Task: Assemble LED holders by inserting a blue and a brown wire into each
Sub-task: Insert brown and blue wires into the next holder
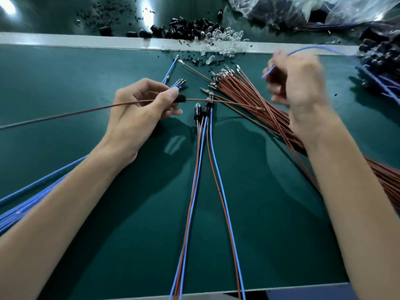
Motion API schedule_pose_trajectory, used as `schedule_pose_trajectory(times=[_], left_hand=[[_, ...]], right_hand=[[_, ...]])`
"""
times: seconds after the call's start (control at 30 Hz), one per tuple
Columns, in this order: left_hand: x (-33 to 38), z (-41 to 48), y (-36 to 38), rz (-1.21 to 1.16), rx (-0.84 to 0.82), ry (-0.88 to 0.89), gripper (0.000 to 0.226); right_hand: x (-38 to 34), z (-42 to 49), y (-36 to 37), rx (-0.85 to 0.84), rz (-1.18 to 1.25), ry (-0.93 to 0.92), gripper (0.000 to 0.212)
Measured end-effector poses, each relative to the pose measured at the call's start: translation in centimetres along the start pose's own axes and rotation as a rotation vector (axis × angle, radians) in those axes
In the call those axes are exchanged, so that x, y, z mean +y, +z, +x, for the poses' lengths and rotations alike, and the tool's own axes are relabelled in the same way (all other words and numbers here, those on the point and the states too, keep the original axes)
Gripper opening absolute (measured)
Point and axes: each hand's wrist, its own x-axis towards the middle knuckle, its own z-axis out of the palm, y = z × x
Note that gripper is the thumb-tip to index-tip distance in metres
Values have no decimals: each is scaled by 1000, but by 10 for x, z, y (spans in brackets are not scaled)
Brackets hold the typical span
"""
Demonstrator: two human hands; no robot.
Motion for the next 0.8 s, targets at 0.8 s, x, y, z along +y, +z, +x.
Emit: schedule_pose_trajectory(times=[0.8], left_hand=[[15, 12, -16, -317, 116, -262, 37]], right_hand=[[28, -23, 25, -42, -735, -764, 14]])
